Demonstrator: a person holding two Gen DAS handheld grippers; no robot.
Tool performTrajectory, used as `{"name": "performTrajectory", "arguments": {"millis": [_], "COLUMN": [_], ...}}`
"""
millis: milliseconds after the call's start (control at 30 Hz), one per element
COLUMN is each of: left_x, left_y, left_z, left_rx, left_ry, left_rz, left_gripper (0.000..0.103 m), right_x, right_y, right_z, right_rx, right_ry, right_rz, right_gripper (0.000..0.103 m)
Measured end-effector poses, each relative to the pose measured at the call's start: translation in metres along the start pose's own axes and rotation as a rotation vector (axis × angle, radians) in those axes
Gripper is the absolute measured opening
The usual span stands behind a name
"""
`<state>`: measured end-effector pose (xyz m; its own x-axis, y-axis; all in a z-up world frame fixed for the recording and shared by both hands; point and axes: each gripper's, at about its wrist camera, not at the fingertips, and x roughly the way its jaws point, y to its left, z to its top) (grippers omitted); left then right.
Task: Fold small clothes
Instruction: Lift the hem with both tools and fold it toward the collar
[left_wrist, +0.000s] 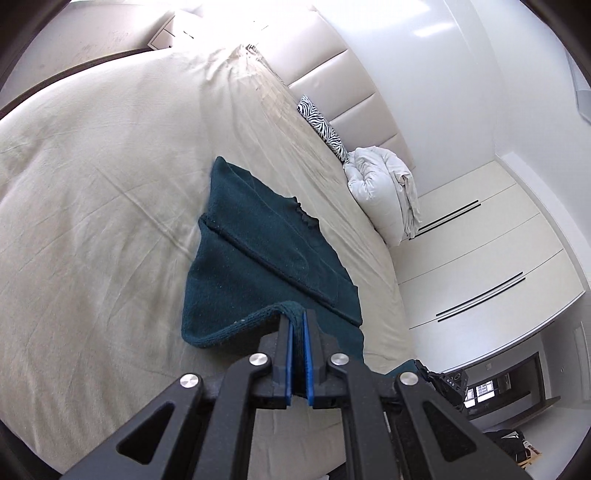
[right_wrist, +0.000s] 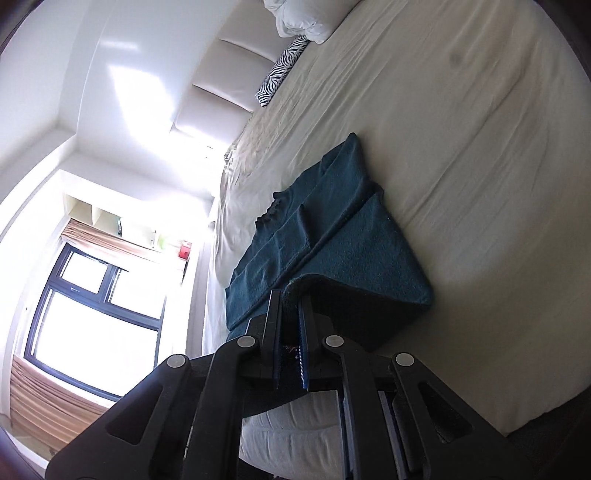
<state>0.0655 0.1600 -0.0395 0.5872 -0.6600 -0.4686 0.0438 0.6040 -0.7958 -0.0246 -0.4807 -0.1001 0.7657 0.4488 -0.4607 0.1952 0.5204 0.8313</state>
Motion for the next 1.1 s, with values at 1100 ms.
{"name": "performTrajectory", "arguments": {"millis": [1100], "left_x": [0.232], "left_y": [0.053], "left_z": [0.193], "left_rx": [-0.021], "left_ry": [-0.008], "left_rz": [0.255], "left_gripper": [0.017], "right_x": [0.268], "right_y": [-0.015], "right_z": [0.219], "right_rx": [-0.008], "right_ry": [-0.077], "right_rz": [-0.299], "right_gripper": [0.012]}}
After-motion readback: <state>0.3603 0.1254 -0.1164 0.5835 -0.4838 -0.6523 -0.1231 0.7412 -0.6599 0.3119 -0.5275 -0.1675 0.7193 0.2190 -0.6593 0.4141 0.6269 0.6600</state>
